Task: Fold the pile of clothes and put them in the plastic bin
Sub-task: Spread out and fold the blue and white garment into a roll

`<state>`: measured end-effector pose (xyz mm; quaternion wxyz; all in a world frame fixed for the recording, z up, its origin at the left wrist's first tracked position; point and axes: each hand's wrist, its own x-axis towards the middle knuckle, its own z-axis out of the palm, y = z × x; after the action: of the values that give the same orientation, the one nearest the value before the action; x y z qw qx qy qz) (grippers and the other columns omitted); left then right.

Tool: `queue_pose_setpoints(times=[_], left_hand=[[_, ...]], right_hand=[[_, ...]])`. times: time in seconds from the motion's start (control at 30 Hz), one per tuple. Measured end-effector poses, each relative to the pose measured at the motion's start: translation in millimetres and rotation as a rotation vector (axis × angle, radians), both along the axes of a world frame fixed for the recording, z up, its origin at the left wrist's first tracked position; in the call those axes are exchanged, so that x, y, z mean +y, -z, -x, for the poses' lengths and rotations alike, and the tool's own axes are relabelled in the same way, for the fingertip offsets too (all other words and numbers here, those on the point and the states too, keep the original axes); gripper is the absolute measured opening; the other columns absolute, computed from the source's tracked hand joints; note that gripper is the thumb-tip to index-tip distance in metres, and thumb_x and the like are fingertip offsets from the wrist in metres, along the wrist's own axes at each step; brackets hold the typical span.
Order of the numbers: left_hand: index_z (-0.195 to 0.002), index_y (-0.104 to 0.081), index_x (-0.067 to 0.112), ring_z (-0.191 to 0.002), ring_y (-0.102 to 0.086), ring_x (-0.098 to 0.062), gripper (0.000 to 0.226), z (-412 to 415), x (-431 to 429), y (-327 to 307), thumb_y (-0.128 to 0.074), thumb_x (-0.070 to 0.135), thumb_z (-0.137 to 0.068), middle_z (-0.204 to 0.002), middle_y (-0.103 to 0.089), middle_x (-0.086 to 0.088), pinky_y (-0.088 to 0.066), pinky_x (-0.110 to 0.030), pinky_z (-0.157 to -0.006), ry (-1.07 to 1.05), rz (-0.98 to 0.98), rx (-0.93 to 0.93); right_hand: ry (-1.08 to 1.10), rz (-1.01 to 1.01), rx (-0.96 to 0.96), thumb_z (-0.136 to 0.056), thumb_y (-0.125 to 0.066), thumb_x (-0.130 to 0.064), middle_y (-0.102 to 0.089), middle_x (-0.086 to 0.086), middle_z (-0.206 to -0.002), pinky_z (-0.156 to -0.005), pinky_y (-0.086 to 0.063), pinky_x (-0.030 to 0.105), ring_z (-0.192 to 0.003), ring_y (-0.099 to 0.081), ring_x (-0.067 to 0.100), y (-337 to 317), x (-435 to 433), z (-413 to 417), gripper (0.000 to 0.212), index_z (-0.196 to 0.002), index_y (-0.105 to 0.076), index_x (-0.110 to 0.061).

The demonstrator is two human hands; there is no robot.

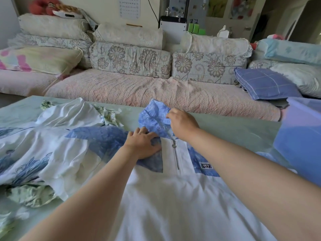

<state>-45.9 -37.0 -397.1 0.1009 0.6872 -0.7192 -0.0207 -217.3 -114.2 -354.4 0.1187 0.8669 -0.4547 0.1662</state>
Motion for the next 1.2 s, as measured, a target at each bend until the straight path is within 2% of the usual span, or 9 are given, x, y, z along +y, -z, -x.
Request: queue_pose_setpoints(times=[0.17, 0.23, 0.4, 0.5, 0.67, 0.9, 1.0, 1.1, 1.2], left_hand=[[-0.132, -0.049, 0.048, -0.133, -0.034, -0.023, 0.044, -6, -5, 2, -0.046, 0.061, -0.089, -0.137, -0.042, 0.003, -0.022, -0.043, -0.111, 0.019, -0.016, 0.068], [-0.131, -0.052, 0.044, -0.131, -0.036, -0.023, 0.041, -6, -7, 1, -0.042, 0.057, -0.093, -0.135, -0.045, 0.002, -0.025, -0.043, -0.109, 0.007, -0.007, 0.087], [-0.134, -0.05, 0.032, -0.123, -0.047, -0.026, 0.039, -7, -8, -3, -0.043, 0.041, -0.096, -0.131, -0.052, -0.002, -0.034, -0.042, -0.102, -0.048, 0.079, 0.168], [-0.139, -0.044, 0.024, -0.117, -0.05, -0.029, 0.042, -9, -7, -11, -0.045, 0.027, -0.097, -0.132, -0.049, -0.006, -0.043, -0.043, -0.094, -0.064, 0.208, 0.285], [-0.149, -0.029, 0.023, -0.125, -0.039, -0.028, 0.066, -6, 1, -37, -0.061, 0.022, -0.091, -0.144, -0.034, -0.006, -0.044, -0.041, -0.094, -0.051, 0.514, 0.274], [-0.155, 0.0, 0.038, -0.137, -0.034, -0.032, 0.108, 10, 17, -53, -0.077, 0.031, -0.08, -0.159, -0.015, -0.009, -0.048, -0.041, -0.088, 0.04, 0.347, 0.185], [-0.151, -0.03, 0.031, -0.117, -0.053, -0.029, 0.074, 15, 23, -58, -0.064, 0.019, -0.086, -0.139, -0.05, -0.007, -0.044, -0.037, -0.086, -0.1, 0.387, 0.049], [-0.116, -0.068, 0.031, -0.101, -0.061, -0.024, 0.036, 15, 32, -66, -0.055, 0.016, -0.086, -0.106, -0.071, 0.0, -0.037, -0.031, -0.081, -0.125, 0.413, -0.067], [-0.096, -0.069, 0.03, -0.092, -0.061, -0.02, 0.021, 17, 42, -79, -0.058, 0.022, -0.079, -0.094, -0.069, 0.005, -0.033, -0.027, -0.078, 0.057, 0.342, -0.238]], right_hand=[[0.342, -0.087, 0.316, -0.092, -0.059, -0.012, -0.051, 0.009, -0.136, -0.086, -0.049, 0.038, -0.12, -0.058, 0.031, 5, -25, -13, 0.05, -0.139, -0.044, -0.015], [0.403, -0.14, 0.32, -0.093, -0.057, -0.011, -0.059, 0.009, -0.131, -0.088, -0.05, 0.038, -0.12, -0.06, 0.03, 11, -28, -12, 0.042, -0.134, -0.051, -0.016], [0.338, -0.052, -0.041, -0.096, -0.052, -0.017, -0.068, 0.012, -0.11, -0.07, -0.041, 0.032, -0.098, -0.064, 0.033, 9, -27, -10, 0.014, -0.101, -0.065, -0.013], [0.247, -0.012, -0.379, -0.098, -0.049, -0.025, -0.063, 0.014, -0.087, -0.062, -0.032, 0.033, -0.076, -0.052, 0.032, -10, -13, -8, 0.02, -0.081, -0.049, -0.015], [0.011, 0.055, -0.642, -0.094, -0.059, -0.018, -0.043, -0.005, -0.058, -0.056, -0.032, 0.035, -0.057, -0.043, 0.021, -32, 37, 13, 0.022, -0.074, -0.049, -0.015], [-0.143, 0.056, -0.707, -0.078, -0.068, -0.015, -0.068, -0.007, -0.074, -0.064, -0.047, 0.022, -0.065, -0.059, 0.009, 0, 106, 53, 0.01, -0.083, -0.076, -0.017], [-0.043, 0.036, -0.575, -0.076, -0.069, -0.019, -0.072, -0.011, -0.089, -0.065, -0.045, 0.022, -0.078, -0.065, 0.009, 12, 121, 69, 0.012, -0.084, -0.078, -0.023], [0.133, -0.166, -0.235, -0.081, -0.066, -0.028, -0.069, -0.011, -0.106, -0.072, -0.043, 0.023, -0.1, -0.064, 0.013, 16, 126, 83, 0.02, -0.098, -0.076, -0.031], [0.147, -0.294, -0.148, -0.08, -0.062, -0.034, -0.063, -0.009, -0.117, -0.087, -0.046, 0.029, -0.113, -0.06, 0.019, 11, 132, 80, 0.035, -0.115, -0.062, -0.031]])
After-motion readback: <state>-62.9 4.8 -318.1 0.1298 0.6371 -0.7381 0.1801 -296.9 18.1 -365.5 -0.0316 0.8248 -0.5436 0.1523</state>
